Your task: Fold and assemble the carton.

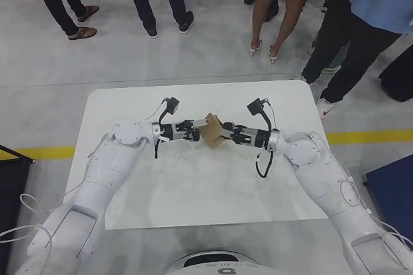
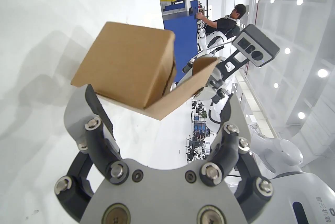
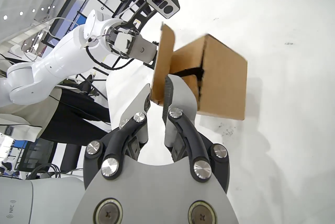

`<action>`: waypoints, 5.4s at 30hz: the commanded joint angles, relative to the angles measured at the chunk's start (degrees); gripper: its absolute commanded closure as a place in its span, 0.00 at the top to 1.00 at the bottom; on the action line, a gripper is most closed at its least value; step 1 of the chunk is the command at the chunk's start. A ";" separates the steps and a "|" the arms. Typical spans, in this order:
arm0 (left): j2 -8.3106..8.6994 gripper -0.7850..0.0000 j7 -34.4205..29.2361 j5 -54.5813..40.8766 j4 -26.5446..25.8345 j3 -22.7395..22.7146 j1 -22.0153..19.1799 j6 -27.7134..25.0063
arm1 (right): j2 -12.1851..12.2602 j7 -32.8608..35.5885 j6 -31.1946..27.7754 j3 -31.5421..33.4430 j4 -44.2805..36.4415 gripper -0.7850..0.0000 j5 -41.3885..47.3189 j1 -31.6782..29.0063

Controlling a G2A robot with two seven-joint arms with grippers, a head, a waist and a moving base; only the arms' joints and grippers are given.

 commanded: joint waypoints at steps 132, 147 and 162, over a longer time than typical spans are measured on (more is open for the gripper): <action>-1.57 0.84 4.12 20.35 7.20 6.98 -8.89 8.84 | -4.35 -41.15 1.03 -12.97 17.86 0.81 -46.77 9.51; -1.48 0.84 4.21 20.78 6.25 6.57 -8.47 9.30 | -3.95 -39.70 0.38 -11.09 15.32 0.81 -47.47 7.96; -1.81 0.83 4.38 21.82 6.62 6.97 -8.90 10.04 | -3.90 -41.34 1.53 -8.84 12.45 0.82 -46.59 7.02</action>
